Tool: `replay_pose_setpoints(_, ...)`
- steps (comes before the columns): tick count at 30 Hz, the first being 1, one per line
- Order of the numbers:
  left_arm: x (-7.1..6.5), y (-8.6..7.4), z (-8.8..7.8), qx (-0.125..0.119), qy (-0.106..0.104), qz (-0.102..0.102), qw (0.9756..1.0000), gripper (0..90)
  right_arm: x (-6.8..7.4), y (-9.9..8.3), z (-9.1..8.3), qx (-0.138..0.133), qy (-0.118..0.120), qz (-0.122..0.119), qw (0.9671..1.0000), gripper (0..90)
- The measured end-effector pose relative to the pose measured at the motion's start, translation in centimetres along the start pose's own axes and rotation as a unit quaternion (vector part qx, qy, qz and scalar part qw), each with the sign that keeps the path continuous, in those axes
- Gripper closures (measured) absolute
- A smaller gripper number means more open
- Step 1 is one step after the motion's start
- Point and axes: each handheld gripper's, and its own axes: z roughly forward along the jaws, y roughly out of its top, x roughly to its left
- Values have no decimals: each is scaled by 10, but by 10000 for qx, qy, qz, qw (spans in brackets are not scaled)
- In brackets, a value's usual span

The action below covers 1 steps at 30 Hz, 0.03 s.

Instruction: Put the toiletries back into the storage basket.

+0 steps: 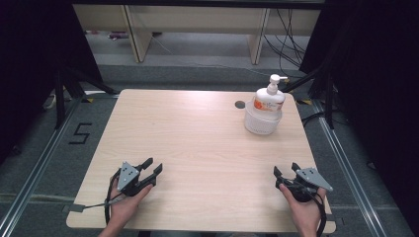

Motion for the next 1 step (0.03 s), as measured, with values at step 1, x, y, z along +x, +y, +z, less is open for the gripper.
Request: replay_pose_setpoints(1,0,0,0,-1,1,-2,10000,527,1,0,-2,20,-42,96,9999,318)
